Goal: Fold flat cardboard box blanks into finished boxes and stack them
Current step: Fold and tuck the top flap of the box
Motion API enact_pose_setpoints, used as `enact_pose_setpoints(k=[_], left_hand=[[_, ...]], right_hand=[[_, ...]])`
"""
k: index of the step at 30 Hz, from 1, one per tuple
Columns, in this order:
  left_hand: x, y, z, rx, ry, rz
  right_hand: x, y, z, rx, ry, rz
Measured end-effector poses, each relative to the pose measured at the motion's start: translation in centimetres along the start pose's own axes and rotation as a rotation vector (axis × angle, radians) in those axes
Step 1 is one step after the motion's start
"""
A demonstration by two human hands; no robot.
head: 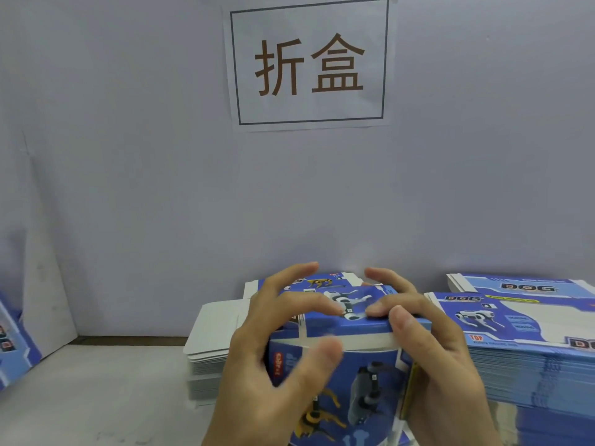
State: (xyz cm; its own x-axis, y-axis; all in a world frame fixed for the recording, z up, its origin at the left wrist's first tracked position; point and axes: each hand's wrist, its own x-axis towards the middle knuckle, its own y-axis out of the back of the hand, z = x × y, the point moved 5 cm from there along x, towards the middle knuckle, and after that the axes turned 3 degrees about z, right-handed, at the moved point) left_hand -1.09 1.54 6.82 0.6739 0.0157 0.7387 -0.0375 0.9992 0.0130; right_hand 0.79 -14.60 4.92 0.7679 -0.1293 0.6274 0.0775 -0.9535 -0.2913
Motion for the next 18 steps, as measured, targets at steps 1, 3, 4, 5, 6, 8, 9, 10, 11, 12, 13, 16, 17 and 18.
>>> enact_pose_setpoints(k=[1,3,4,5,6,8,9,10,11,12,13,16,17,18], left_hand=[[0.1,0.1,0.2,0.021,-0.026,-0.004],[0.1,0.2,0.0,0.009,-0.031,0.02],[0.2,0.4,-0.1,-0.003,-0.025,0.035],[0.3,0.5,-0.3,-0.004,-0.019,0.047],[0.3,0.6,-0.5,-0.013,-0.008,0.056],[0.3,0.7,-1.0,-0.021,0.012,0.064],[0.3,0.7,-1.0,-0.013,0.008,0.066],[0.4,0.5,-1.1,-0.009,0.001,0.064],[0.3,0.4,-1.1,-0.014,-0.005,0.06],[0.3,0.2,-1.1,-0.029,-0.006,0.055],[0.3,0.0,-1.2,-0.038,-0.005,0.052],[0.3,0.1,-1.3,-0.042,-0.01,0.062],[0.3,0.2,-1.3,-0.053,-0.006,0.056],[0.3,0.2,-1.4,-0.068,0.006,0.037]], right_hand=[[0.0,-0.1,-0.1,0.005,0.011,-0.013],[0.0,-0.3,0.0,0.044,-0.015,-0.054],[0.0,-0.3,0.1,0.06,-0.033,-0.093],[0.0,-0.3,0.1,0.067,-0.042,-0.14],[0.0,-0.3,0.1,0.055,-0.037,-0.184],[0.0,-0.1,-0.3,-0.024,0.026,-0.222],[0.1,0.0,-0.6,-0.077,0.071,-0.207],[0.1,0.1,-0.7,-0.115,0.105,-0.179],[0.2,0.3,-0.8,-0.134,0.122,-0.151],[0.2,0.4,-0.8,-0.148,0.131,-0.126],[0.2,0.4,-0.7,-0.162,0.138,-0.105],[0.1,0.4,-0.5,-0.144,0.136,-0.073],[0.1,0.4,-0.4,-0.134,0.13,-0.068],[0.0,0.5,-0.4,-0.133,0.131,-0.063]])
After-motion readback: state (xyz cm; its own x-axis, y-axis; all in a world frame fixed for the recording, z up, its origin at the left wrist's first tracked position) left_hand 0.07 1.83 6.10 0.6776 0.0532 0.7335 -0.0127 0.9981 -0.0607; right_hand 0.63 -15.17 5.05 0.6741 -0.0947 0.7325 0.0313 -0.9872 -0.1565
